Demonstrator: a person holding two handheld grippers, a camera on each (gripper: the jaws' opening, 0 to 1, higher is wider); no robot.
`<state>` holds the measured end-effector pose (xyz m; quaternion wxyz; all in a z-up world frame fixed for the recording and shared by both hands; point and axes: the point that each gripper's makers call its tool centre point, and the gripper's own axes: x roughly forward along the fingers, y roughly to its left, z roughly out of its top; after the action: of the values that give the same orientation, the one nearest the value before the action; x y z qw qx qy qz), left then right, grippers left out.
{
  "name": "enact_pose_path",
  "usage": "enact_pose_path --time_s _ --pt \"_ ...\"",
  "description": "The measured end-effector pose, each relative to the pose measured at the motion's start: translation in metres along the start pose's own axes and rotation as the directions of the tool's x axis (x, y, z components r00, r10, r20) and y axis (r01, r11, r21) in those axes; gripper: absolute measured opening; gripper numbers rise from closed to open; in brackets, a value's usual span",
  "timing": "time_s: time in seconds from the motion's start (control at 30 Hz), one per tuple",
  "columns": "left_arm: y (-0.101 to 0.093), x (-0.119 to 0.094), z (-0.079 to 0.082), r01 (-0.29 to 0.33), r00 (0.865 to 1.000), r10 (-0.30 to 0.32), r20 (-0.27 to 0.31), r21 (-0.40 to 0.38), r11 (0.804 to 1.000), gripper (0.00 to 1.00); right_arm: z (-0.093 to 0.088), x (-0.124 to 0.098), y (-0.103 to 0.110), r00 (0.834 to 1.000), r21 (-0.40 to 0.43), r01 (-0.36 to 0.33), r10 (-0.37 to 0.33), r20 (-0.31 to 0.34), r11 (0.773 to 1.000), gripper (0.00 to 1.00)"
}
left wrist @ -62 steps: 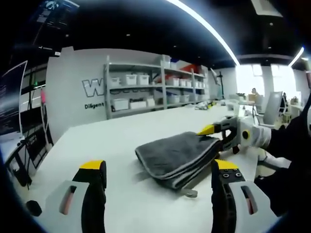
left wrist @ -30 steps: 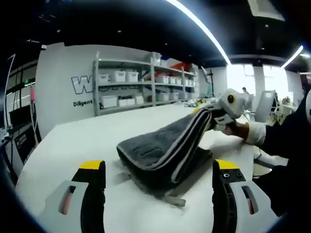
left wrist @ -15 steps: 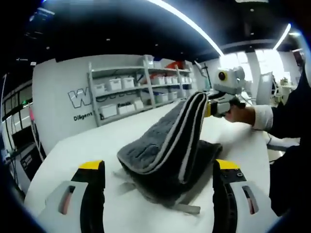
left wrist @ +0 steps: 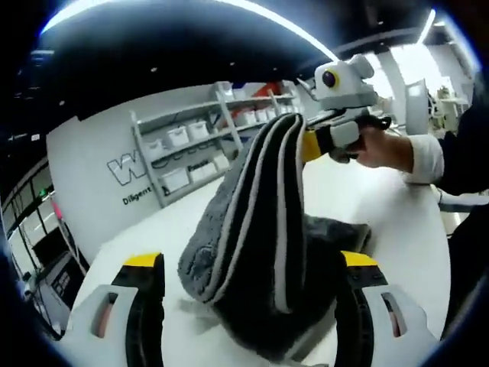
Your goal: Open the folded towel by lifting each exposed corner and separating the folded layers until the towel lies flat within the target outline without major curled edges
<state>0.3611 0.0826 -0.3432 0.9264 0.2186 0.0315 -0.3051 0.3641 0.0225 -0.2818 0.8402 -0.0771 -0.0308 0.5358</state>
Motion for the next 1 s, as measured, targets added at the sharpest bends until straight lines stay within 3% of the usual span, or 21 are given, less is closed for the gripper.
enact_pose_path --time_s 0.13,0.23,0.33,0.4,0.47,0.63,0.67,0.73,0.93,1.0 --pt "0.010 0.005 0.002 -0.040 0.999 0.041 0.018 -0.023 0.999 0.90 0.001 -0.002 0.002 0.999 0.016 -0.028 0.027 0.019 0.999 0.02" --pt "0.011 0.006 0.003 -0.046 0.999 0.047 0.025 -0.028 0.999 0.88 0.001 -0.007 0.009 0.995 0.041 -0.089 0.087 0.056 0.995 0.03" --pt "0.014 0.004 0.004 -0.051 0.998 0.052 0.043 -0.025 0.998 0.85 0.002 -0.013 0.005 0.993 0.063 -0.102 0.098 0.070 0.993 0.03" --pt "0.018 0.000 0.011 -0.041 0.995 0.050 0.090 -0.097 0.994 0.85 0.003 -0.017 0.005 0.989 0.078 -0.122 0.115 0.091 0.989 0.03" --pt "0.021 -0.004 0.015 -0.025 0.993 0.039 0.114 -0.118 0.993 0.85 0.003 -0.018 0.004 0.988 0.093 -0.127 0.118 0.096 0.988 0.03" --pt "0.035 -0.010 0.022 -0.033 0.990 0.042 0.132 -0.067 0.997 0.86 0.005 -0.017 0.009 0.981 0.104 -0.166 0.153 0.118 0.981 0.03" --pt "0.036 -0.010 0.023 -0.025 0.991 0.034 0.131 -0.069 0.997 0.86 0.005 -0.017 0.009 0.981 0.103 -0.166 0.154 0.118 0.981 0.03" --pt "0.031 -0.009 0.022 0.070 0.990 -0.060 0.127 -0.077 0.995 0.86 0.006 -0.018 0.010 0.979 0.092 -0.173 0.160 0.130 0.981 0.03" --pt "0.046 -0.004 0.013 0.114 0.988 -0.110 0.108 -0.027 0.993 0.86 0.013 -0.022 0.011 0.962 0.146 -0.230 0.202 0.185 0.962 0.03" --pt "0.042 -0.001 0.011 0.165 0.981 -0.159 0.113 -0.039 0.986 0.86 0.015 -0.024 0.012 0.955 0.158 -0.247 0.214 0.204 0.956 0.03"
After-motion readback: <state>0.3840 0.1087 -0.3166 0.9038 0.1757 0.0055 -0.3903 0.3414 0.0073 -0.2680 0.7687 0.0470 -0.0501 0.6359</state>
